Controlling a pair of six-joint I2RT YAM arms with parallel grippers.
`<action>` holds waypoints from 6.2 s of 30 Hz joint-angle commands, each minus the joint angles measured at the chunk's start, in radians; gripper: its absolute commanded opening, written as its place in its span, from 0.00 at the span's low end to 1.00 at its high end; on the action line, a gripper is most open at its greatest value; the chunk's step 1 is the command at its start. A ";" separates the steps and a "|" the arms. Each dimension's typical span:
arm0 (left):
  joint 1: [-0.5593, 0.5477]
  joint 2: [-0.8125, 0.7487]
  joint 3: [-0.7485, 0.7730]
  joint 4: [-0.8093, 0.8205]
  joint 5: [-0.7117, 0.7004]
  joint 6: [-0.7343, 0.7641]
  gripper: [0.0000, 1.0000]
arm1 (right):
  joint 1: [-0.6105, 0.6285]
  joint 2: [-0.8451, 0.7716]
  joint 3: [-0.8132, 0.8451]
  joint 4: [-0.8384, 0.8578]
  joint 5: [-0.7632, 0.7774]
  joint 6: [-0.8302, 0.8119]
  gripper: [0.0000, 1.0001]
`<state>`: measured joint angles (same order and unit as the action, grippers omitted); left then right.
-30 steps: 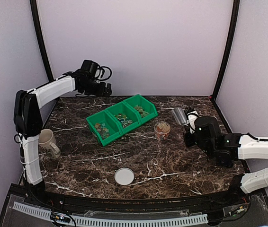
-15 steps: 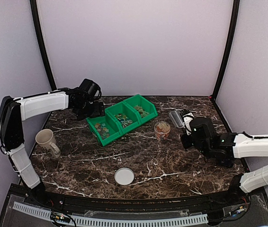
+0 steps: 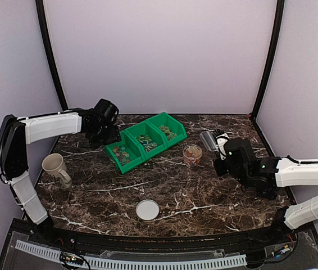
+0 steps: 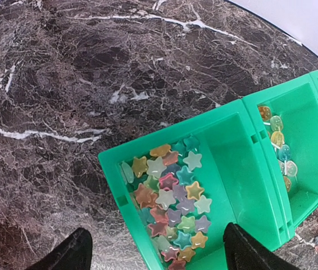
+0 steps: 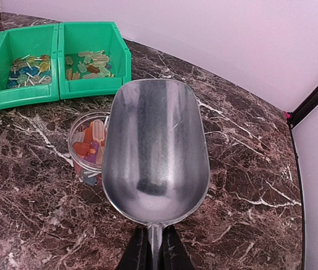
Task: Pack the candies
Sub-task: Put down the spatula at the corner of the board, then move the packed packing bottle to the center of the board.
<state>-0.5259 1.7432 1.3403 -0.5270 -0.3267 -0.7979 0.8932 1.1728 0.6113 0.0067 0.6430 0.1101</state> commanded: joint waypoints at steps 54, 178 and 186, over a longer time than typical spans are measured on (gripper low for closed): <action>0.059 0.489 0.522 0.046 0.003 0.277 0.43 | -0.052 0.108 0.033 0.051 0.089 0.057 0.00; 0.098 -0.364 -0.309 0.290 0.283 0.423 0.99 | -0.400 0.682 0.466 0.172 -0.953 0.370 0.88; 0.107 -0.361 -0.309 0.292 0.291 0.419 0.99 | -0.368 0.721 0.470 0.190 -1.066 0.379 0.86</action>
<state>-0.4290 1.3800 1.0443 -0.2546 -0.0483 -0.3710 0.4988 1.8584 1.0519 0.1486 -0.3317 0.4755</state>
